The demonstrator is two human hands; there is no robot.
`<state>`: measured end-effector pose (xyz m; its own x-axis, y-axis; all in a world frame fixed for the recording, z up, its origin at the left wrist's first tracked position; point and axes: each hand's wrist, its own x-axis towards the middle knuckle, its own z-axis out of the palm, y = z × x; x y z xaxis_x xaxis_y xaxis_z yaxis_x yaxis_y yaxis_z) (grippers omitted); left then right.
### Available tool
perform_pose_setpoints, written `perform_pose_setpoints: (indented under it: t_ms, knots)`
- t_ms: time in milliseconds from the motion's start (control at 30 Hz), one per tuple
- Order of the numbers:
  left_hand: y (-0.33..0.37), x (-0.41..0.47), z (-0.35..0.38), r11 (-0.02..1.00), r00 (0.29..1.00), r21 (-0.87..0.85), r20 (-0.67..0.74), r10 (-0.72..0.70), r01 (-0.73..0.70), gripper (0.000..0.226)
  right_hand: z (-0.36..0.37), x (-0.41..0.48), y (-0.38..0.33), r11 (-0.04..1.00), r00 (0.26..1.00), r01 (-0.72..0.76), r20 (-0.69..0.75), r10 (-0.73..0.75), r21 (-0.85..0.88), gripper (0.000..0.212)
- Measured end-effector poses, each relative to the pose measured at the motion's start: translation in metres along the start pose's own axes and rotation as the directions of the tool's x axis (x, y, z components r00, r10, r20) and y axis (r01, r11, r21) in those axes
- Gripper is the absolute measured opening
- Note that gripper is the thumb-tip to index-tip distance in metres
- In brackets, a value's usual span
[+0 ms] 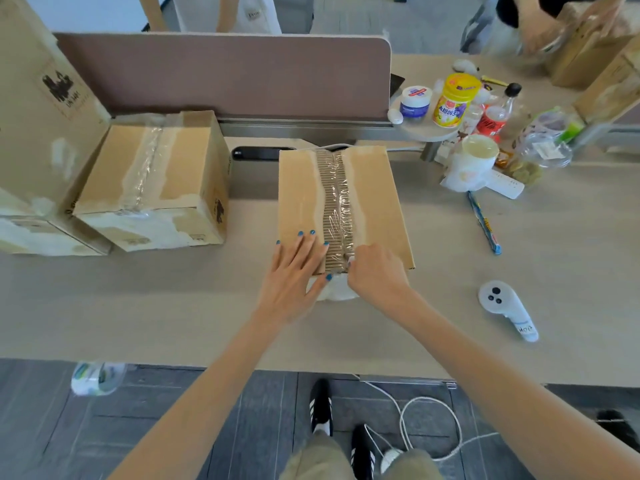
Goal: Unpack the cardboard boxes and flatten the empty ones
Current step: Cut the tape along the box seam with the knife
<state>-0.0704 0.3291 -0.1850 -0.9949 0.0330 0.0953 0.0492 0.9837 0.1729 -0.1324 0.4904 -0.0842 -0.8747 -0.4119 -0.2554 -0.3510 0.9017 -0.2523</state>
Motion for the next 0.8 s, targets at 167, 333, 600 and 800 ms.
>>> perform_pose_setpoints:
  t_ms: [167, 333, 600, 800]
  knots:
    - [0.006, -0.009, 0.008, 0.993, 0.997, 0.117, -0.073, -0.018, 0.027, 0.054, 0.007, -0.019, 0.004, 1.000, 1.000, 0.012, 0.003, -0.011, -0.029, 0.021]
    - [0.009, -0.009, 0.011, 0.990, 0.993, 0.127, -0.115, -0.039, 0.054, 0.053, 0.014, -0.024, 0.009, 0.998, 0.999, 0.034, -0.011, -0.034, -0.054, 0.021]
    - [-0.009, -0.004, 0.006, 0.993, 0.998, 0.119, -0.053, 0.032, -0.025, 0.052, 0.029, -0.024, 0.037, 0.990, 0.983, 0.141, -0.119, -0.142, -0.013, 0.020]
    - [0.014, -0.018, 0.001, 0.998, 0.984, -0.053, -0.176, 0.013, -0.022, 0.050, 0.059, -0.033, 0.085, 0.970, 0.958, 0.243, -0.152, -0.242, -0.008, 0.017]
